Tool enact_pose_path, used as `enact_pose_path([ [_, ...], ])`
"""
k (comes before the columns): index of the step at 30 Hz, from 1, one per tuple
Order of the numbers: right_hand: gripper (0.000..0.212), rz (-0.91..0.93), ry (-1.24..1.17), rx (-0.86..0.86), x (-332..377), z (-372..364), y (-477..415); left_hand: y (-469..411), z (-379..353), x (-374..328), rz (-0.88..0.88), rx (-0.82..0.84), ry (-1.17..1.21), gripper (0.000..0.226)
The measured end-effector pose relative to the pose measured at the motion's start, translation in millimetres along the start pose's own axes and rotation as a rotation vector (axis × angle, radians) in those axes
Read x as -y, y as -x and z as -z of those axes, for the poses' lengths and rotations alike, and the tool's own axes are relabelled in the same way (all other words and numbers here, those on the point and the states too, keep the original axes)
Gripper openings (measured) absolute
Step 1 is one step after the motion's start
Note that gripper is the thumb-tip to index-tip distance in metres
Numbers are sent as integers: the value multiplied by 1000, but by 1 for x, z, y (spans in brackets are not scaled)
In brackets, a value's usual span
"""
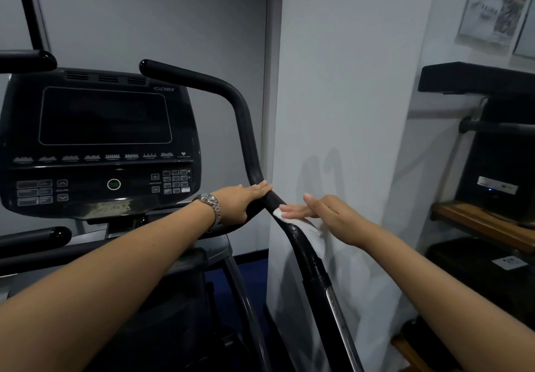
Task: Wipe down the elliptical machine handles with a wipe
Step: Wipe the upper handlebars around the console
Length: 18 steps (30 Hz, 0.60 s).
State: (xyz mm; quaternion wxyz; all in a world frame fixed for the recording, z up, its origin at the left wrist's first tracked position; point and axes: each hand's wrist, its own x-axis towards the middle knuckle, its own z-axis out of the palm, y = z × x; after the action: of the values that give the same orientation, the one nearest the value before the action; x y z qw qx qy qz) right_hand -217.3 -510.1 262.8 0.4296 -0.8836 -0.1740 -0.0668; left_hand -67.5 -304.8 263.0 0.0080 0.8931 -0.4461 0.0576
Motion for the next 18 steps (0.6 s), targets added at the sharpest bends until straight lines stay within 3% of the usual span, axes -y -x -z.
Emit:
enact_pose_path([
  [4, 47, -21, 13, -43, 0, -16, -4, 1, -1, -1, 3, -5, -4, 88],
  [9, 51, 12, -223, -87, -10, -6, 9, 1, -3, 0, 15, -4, 5, 90],
  [11, 55, -14, -193, -107, -12, -3, 8, 0, -4, 0, 12, -6, 12, 90],
  [14, 25, 2, -192, -93, -15, -3, 5, 0, -4, 1, 14, -15, 3, 88],
  [18, 29, 27, -209, -112, -16, -1, 6, 0, -4, 1, 10, -28, -10, 86],
])
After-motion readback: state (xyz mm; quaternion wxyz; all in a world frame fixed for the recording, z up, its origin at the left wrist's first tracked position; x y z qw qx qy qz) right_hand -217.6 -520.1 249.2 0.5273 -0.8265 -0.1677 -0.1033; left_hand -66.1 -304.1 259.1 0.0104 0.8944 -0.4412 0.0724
